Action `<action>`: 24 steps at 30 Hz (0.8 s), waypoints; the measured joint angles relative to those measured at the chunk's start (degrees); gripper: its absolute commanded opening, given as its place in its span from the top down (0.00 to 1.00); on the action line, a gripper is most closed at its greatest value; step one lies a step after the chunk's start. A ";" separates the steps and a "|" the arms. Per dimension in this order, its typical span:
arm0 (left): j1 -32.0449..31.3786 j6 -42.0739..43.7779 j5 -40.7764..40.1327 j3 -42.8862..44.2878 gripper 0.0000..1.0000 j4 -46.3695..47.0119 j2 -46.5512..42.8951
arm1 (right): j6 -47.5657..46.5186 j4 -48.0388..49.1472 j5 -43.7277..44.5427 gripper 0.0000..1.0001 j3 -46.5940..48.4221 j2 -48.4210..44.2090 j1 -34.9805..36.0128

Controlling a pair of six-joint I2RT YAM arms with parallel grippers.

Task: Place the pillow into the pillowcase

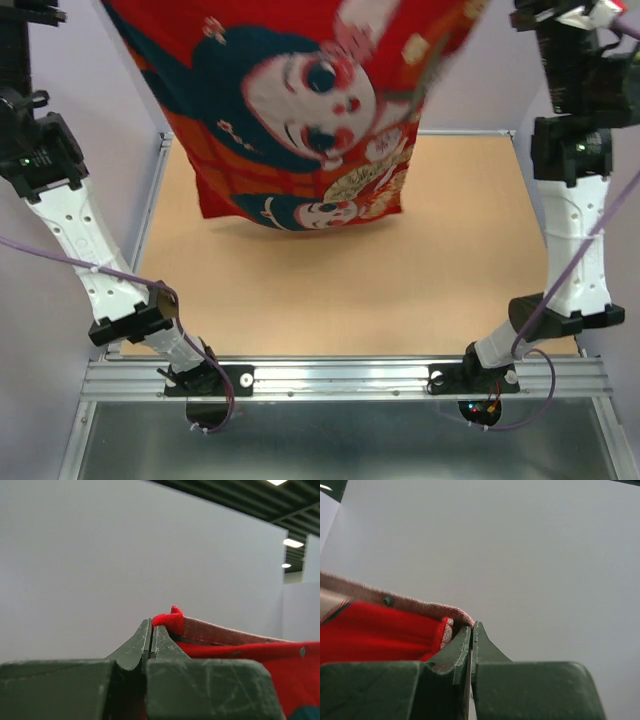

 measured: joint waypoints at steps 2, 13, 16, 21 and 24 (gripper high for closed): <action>-4.22 1.29 -0.57 -4.46 1.00 2.47 -4.96 | 0.66 -0.02 -0.55 0.99 -3.04 -3.65 -1.97; -2.71 11.41 -1.44 -9.99 1.00 2.95 -11.72 | 2.19 -2.58 -0.24 0.99 0.76 -2.10 -3.32; -0.22 13.16 -2.01 -9.03 1.00 2.82 -11.69 | 3.28 -2.78 -2.93 0.99 0.76 -3.48 -3.04; 1.46 16.57 -5.38 -11.39 1.00 4.37 -17.09 | 4.61 -3.48 -4.48 0.99 -1.79 -9.35 -3.06; 2.03 17.42 -7.08 -14.19 1.00 5.05 -19.82 | 5.49 -2.84 -4.37 0.99 -8.48 -15.98 -3.45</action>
